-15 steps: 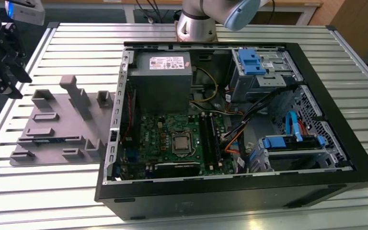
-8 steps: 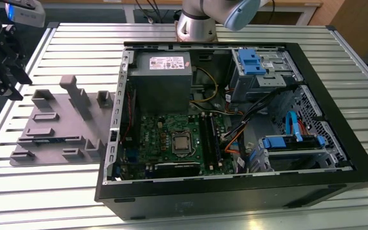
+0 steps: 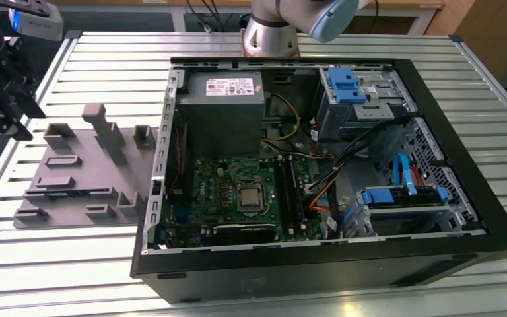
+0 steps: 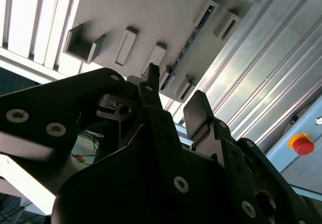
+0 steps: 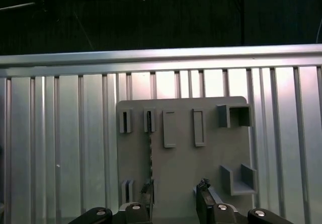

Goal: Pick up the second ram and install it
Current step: 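Pick up the second ram and move it above second insertion slot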

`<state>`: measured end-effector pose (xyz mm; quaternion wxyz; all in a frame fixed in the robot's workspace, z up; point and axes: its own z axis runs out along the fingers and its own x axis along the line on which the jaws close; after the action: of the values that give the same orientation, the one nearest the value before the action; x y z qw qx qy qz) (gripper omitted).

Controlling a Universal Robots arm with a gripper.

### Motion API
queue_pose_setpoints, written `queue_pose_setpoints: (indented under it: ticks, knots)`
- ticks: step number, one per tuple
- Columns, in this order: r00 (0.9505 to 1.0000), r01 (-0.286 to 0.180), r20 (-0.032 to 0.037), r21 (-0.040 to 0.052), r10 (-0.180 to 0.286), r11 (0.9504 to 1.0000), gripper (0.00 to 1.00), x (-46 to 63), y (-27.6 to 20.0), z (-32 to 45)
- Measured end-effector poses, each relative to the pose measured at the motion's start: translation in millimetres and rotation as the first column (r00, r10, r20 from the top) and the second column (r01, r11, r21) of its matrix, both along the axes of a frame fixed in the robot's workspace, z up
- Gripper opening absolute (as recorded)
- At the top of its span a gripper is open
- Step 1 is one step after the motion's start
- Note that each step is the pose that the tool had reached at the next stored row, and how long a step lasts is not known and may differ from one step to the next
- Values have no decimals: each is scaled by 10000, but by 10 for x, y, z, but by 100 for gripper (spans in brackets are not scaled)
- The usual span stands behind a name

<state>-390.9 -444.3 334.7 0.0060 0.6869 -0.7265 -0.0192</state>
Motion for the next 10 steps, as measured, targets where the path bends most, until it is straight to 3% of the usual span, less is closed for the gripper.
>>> queue_pose_setpoints:
  ticks: [10]
  knots:
    - [10000,-13,0,-1,13,10000,47,0,-8,-37]
